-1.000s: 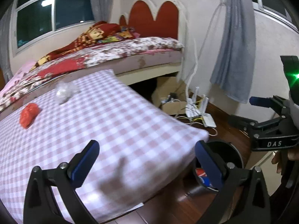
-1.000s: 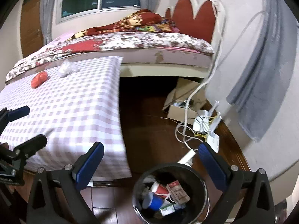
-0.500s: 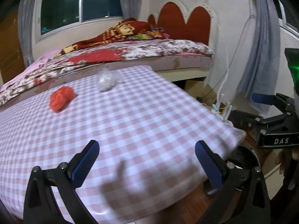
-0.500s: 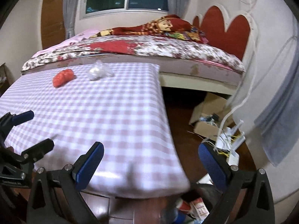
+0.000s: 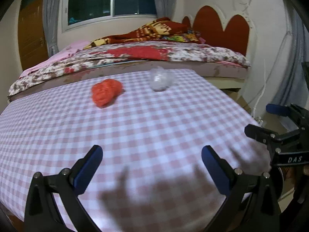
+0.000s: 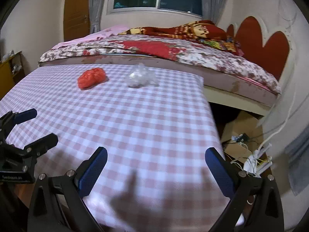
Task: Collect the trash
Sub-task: 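Move both open tools back over the tablecloth toward the red and clear bags, then grasp the red plastic bag with the left tool while the right tool grasps the clear plastic bag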
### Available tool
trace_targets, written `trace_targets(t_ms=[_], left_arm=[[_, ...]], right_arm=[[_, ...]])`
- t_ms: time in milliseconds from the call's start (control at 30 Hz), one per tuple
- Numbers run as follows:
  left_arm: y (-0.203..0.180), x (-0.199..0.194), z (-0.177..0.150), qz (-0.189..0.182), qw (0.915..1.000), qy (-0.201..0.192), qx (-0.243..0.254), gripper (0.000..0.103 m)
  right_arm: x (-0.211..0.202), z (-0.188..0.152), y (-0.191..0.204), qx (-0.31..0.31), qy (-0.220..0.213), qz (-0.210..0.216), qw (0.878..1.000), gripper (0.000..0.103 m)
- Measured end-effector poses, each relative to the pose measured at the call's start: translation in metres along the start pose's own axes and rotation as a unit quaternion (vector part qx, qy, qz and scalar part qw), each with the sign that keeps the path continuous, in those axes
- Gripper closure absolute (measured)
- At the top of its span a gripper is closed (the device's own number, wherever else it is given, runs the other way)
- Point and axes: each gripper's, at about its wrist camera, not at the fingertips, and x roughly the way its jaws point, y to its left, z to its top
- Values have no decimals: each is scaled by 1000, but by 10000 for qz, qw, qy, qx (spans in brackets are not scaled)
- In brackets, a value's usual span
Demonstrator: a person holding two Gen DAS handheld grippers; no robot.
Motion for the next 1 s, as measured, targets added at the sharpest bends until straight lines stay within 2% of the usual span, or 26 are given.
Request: trace_targets(t_ms=[233, 400, 567, 733, 867, 933, 1000], left_arm=[[50, 20, 26, 425, 9986, -115, -292, 1], [79, 50, 53, 606, 9974, -120, -372, 1], [100, 102, 80, 748, 9964, 180, -357, 1], [109, 143, 93, 758, 9953, 483, -360, 2], [110, 170, 100, 682, 9941, 771, -356, 11], [112, 181, 101, 622, 9926, 953, -425, 17], [113, 188, 101, 590, 9915, 1066, -457, 25]], right_arm=[[36, 36, 12, 160, 74, 225, 9996, 1], [84, 68, 17, 238, 288, 433, 9984, 1], [134, 103, 10, 355, 469, 507, 9970, 1], [179, 137, 14, 307, 555, 574, 9963, 2], [210, 150, 18, 338, 750, 603, 9948, 13], [224, 153, 19, 395, 896, 657, 9930, 22], [232, 151, 20, 425, 993, 671, 9919, 43]])
